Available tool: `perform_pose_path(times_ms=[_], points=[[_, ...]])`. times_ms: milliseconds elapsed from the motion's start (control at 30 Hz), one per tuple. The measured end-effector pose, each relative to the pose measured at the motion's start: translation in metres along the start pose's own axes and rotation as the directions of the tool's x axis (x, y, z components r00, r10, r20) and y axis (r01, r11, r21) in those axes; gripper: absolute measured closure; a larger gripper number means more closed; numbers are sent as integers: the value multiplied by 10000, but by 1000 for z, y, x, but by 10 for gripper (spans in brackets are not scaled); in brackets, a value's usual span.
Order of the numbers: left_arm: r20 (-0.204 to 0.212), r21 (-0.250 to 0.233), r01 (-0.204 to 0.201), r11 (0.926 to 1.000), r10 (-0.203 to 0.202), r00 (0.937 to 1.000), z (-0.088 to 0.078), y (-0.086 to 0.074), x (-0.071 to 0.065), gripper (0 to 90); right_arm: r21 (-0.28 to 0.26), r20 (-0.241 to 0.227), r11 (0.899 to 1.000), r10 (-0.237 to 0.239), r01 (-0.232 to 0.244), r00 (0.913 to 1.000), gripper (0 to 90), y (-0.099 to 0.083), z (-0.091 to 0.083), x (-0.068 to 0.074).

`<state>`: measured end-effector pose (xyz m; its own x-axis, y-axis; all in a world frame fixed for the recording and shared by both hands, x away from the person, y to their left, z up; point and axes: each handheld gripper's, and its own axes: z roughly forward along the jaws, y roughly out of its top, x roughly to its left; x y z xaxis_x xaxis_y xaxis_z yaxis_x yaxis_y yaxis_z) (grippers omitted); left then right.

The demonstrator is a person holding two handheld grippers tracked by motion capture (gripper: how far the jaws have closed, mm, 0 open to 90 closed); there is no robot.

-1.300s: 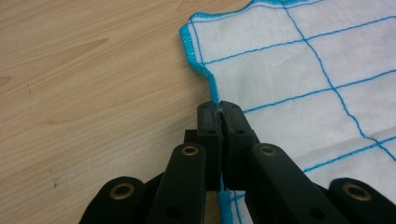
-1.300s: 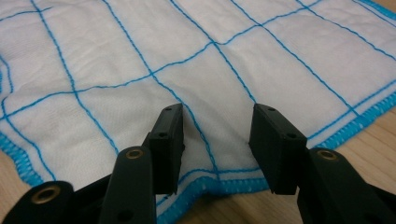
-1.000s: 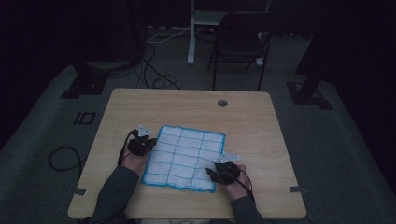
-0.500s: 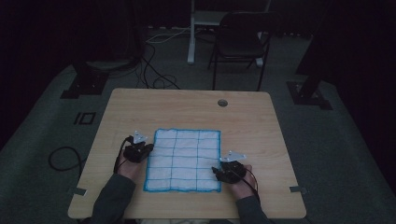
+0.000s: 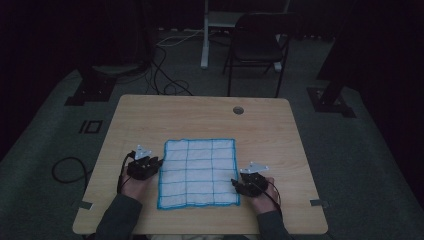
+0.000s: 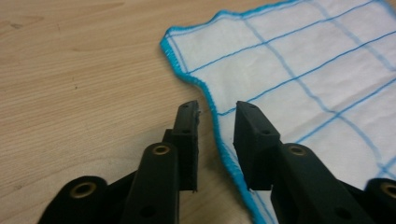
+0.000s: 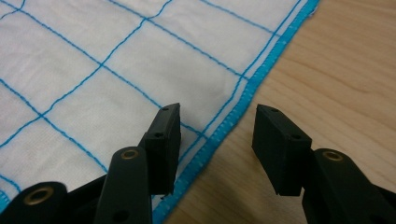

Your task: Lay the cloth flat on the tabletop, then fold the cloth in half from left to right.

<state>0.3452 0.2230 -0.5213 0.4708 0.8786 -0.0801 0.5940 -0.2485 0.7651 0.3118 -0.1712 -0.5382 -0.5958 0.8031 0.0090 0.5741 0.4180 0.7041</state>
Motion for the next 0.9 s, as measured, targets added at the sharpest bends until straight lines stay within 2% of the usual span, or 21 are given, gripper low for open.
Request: perform_pose_path(times_ms=[300, 567, 900], points=[[176, -359, 26, 9994, -20, 9998, -9, 0, -11, 642, -469, 419, 9982, 382, -363, 9984, 526, -3, -10, -10], [142, -65, 398, 9992, -397, 9991, -3, -12, -15, 628, -425, 541, 9977, 542, -520, 9971, 526, -5, -11, -15], [-191, 148, 466, 9988, -463, 9987, 2, -21, -16, 562, -445, 569, 9974, 594, -569, 9966, 526, -6, -11, -16]])
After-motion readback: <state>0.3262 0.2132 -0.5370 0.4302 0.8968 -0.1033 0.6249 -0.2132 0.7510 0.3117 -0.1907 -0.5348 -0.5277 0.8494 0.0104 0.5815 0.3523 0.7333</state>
